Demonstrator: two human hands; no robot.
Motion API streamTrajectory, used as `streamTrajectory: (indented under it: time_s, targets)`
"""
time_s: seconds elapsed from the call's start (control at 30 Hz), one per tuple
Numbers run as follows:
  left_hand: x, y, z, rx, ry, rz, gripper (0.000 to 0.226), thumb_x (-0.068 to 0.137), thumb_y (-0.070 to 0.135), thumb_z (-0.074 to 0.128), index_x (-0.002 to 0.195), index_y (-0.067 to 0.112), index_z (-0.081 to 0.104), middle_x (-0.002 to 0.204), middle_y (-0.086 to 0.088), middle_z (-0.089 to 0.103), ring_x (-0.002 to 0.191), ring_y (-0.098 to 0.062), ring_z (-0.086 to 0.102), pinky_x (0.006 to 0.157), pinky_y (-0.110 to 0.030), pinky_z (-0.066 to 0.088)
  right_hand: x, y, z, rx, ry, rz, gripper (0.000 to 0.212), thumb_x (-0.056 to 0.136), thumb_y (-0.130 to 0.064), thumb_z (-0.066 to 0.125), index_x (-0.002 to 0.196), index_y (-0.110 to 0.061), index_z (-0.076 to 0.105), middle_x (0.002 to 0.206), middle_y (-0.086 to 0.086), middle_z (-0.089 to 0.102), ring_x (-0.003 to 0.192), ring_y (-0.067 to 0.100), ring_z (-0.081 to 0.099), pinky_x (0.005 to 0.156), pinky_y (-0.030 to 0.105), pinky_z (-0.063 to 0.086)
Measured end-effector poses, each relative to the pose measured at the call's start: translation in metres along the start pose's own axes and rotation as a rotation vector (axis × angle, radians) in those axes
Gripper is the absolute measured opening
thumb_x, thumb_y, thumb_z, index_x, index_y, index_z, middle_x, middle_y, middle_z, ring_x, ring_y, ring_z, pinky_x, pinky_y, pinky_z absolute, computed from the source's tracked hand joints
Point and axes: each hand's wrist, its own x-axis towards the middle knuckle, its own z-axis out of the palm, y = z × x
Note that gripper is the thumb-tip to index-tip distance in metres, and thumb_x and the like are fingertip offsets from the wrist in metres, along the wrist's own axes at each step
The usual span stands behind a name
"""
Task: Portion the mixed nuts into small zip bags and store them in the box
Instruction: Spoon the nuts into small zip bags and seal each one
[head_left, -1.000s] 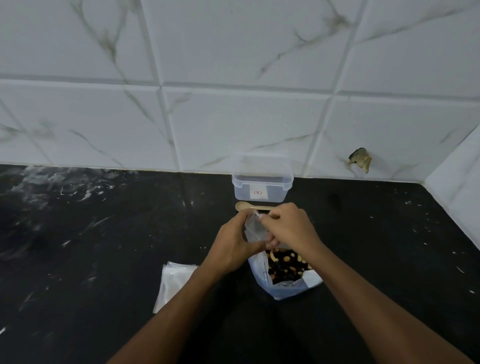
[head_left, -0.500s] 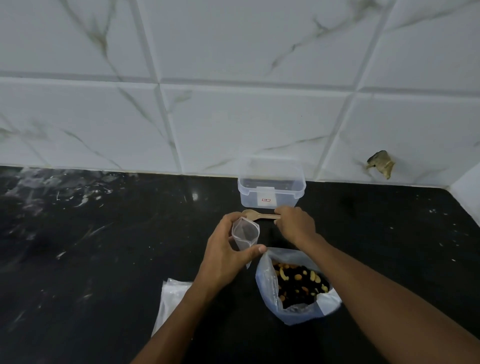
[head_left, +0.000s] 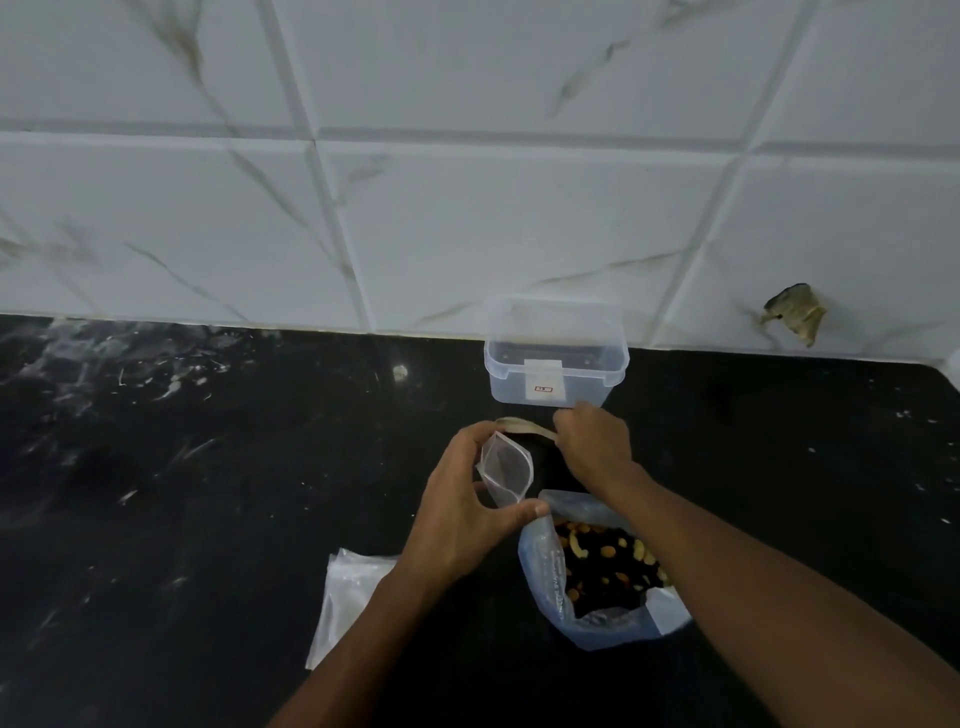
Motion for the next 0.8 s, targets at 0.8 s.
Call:
streamTrajectory:
  time_s: [0.8]
  targets:
    - [-0.066,0.000,0.029,-0.083,-0.254,-0.007,0.070,0.067,0.039,0.086,0.127,0.042,0.050,0.126,0.022,0.057,0.118,0.003,0.055,0.099,-0.037,0.054,-0.193,0.028,-0.047,-0.032,0.053,0.189,0.019,0.095,-0.019,0.056,0.113,-0.014,0.060,0.103,0.002,0.058,0.086,0.015,0.060,0.065,0.022,0.040]
